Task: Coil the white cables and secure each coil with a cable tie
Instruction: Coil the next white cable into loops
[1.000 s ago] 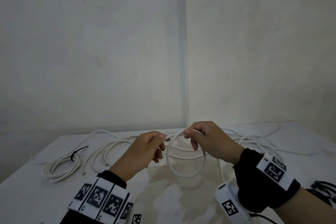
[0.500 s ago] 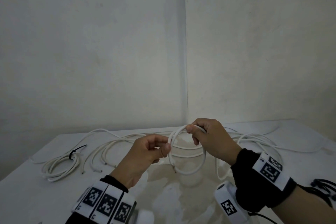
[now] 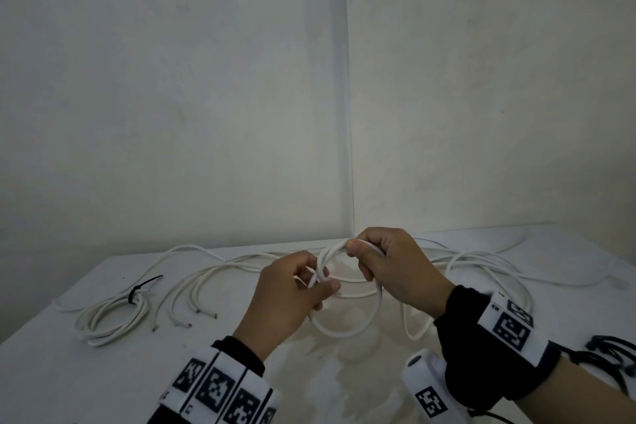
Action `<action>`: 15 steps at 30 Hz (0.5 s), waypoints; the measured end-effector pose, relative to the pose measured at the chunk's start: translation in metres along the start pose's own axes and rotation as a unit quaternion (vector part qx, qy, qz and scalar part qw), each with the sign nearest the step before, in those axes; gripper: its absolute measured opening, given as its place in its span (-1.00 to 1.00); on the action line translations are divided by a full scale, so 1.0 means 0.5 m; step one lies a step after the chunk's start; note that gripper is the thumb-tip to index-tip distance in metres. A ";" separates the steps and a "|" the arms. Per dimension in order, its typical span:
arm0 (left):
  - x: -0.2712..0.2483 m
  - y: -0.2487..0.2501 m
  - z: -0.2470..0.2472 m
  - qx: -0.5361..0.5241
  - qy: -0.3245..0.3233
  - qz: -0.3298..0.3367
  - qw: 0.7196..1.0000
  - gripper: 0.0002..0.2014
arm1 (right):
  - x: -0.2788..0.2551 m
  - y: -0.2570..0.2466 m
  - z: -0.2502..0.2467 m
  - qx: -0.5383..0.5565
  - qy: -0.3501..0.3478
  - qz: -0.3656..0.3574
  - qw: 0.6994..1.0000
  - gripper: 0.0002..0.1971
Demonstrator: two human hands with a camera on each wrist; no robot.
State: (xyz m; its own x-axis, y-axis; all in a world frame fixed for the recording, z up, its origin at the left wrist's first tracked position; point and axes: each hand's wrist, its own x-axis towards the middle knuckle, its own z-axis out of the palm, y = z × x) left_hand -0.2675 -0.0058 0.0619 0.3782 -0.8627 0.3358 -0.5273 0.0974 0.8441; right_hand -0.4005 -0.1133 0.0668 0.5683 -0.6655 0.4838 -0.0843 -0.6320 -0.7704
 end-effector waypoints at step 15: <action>0.004 -0.031 -0.024 0.279 0.142 0.166 0.935 -0.91 | -0.012 -0.011 -0.011 0.019 -0.043 0.025 0.999 -0.64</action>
State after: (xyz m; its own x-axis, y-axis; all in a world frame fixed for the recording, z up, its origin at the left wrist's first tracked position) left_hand -0.2494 -0.0031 0.0546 0.2683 -0.6561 0.7054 -0.9364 -0.0057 0.3510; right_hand -0.4083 -0.1080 0.0703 0.6327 -0.6587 0.4072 -0.0852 -0.5819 -0.8088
